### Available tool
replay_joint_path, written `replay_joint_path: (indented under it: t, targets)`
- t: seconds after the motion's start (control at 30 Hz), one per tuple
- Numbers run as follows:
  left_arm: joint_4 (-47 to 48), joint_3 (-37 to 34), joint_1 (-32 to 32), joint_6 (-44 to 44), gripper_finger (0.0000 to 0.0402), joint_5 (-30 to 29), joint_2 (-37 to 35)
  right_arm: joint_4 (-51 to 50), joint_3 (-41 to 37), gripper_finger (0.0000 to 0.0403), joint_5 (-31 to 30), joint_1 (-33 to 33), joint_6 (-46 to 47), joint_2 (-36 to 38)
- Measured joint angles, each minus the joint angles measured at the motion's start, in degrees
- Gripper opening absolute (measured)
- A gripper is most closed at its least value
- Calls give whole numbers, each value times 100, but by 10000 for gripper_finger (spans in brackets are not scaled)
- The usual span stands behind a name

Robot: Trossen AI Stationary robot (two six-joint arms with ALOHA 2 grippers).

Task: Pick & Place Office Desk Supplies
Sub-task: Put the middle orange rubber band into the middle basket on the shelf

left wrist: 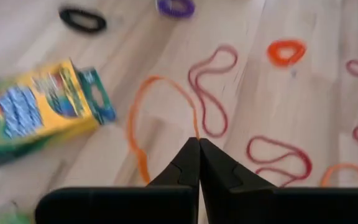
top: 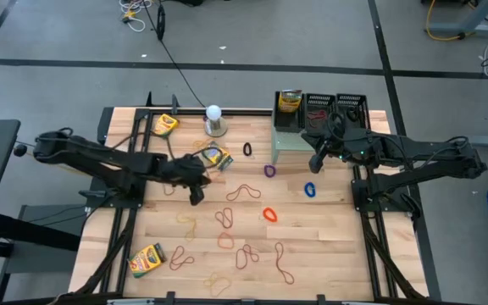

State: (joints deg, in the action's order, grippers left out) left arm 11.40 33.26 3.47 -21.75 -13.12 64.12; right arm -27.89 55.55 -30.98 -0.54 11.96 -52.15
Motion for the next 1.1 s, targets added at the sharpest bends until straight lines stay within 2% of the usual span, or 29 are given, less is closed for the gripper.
replay_joint_path:
  t: [0.1,0.17,0.27,0.4,0.53,0.63,0.8,0.9,1.03,1.1]
  targets:
    - [-380,-85,-137,162,3,45,-162,33,11,11,179,2,115,-122]
    - [-907,-268,-250,242,3,290,-155,54,11,11,397,2,127,-272]
    - [-2087,-587,-448,335,3,706,8,253,11,11,772,2,124,-662]
    - [-3706,-826,-846,314,3,1362,401,795,11,15,973,2,-92,-1355]
    - [-5044,-807,-1163,-21,2,2168,899,1559,11,42,1266,2,-703,-2074]
    - [-5702,-713,-1307,-266,2,2503,1268,2162,11,74,1357,2,-1203,-2572]
    - [-6103,-396,-1371,-450,2,2865,1826,2857,9,120,1364,2,-2019,-3218]
    - [-6199,-199,-1360,-440,2,3001,2050,3169,9,138,1385,2,-2177,-3466]
    - [-6195,-14,-1362,-439,3,3157,2245,3540,9,145,1387,2,-2314,-3619]
    - [-6190,-9,-1366,-447,3,3172,2244,3573,9,135,1385,2,-2292,-3618]
